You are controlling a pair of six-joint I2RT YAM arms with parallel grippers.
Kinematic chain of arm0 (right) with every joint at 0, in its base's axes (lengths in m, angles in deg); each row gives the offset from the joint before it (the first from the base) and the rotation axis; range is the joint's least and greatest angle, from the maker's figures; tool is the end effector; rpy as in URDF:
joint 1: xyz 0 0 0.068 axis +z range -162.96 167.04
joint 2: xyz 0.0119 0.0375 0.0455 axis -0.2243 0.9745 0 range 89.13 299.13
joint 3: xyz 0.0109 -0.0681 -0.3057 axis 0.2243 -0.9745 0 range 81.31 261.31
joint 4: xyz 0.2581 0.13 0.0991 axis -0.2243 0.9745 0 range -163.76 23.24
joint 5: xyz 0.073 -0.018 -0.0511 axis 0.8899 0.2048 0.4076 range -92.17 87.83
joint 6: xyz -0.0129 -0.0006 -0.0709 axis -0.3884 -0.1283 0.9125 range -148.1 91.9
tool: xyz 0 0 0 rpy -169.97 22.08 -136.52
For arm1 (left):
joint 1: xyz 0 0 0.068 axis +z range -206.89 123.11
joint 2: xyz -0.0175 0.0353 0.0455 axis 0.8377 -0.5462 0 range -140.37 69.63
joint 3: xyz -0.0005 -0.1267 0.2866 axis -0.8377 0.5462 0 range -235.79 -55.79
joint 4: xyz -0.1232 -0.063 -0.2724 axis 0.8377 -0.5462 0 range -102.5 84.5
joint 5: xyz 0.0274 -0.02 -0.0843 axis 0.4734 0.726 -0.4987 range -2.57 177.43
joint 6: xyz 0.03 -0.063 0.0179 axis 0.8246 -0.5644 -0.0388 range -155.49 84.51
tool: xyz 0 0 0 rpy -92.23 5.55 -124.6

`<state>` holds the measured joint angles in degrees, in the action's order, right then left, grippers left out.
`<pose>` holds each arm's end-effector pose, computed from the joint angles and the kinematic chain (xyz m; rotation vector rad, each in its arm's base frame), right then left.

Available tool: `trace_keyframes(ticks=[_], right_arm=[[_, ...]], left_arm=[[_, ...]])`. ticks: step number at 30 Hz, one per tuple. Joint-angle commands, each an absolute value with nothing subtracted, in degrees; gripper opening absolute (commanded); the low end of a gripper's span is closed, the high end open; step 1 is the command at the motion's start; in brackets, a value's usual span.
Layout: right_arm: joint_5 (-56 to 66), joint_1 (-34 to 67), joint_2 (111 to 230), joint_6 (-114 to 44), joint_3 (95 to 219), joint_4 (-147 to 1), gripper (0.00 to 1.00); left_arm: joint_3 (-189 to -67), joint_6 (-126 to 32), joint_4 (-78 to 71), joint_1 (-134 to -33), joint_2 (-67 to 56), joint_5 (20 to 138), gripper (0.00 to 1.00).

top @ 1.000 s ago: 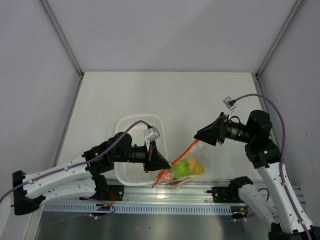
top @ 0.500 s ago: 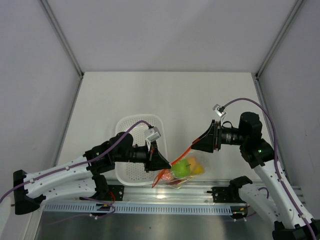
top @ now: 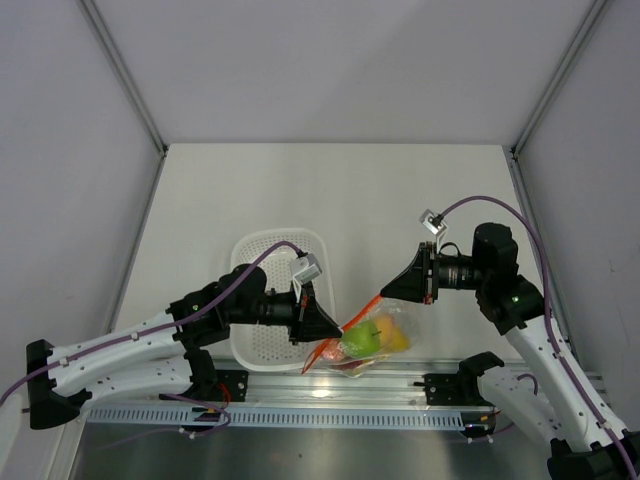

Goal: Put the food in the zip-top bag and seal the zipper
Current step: Zip the zipper food storage bag at the center of the board.

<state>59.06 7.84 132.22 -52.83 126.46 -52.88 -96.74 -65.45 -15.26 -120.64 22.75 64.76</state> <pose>0.1526 0.1138 0.3596 -0.7219 1.8822 1.5271 0.0818 -0.2177 0.3314 0.9086 1.9019 -1.4380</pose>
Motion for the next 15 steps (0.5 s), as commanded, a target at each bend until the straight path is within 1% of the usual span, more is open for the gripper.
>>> trace_keyframes(ticks=[1,8,12,15], right_arm=[[58.9,8.1,131.9,-51.3,126.6,-53.5,0.0],[54.0,8.2,130.5,-49.2,127.8,-49.5,0.0],[46.1,8.2,129.8,-47.4,129.6,-45.5,0.0],[35.0,8.0,128.4,-47.4,130.2,-43.8,0.0]], left_arm=[[-99.6,-65.2,-14.6,-121.0,22.7,64.4,0.01],[-99.3,-65.4,-14.6,-121.1,22.8,64.5,0.01],[-99.2,-65.9,-15.2,-121.1,23.3,64.6,0.01],[-99.2,-66.1,-16.2,-121.0,24.0,64.7,0.01]])
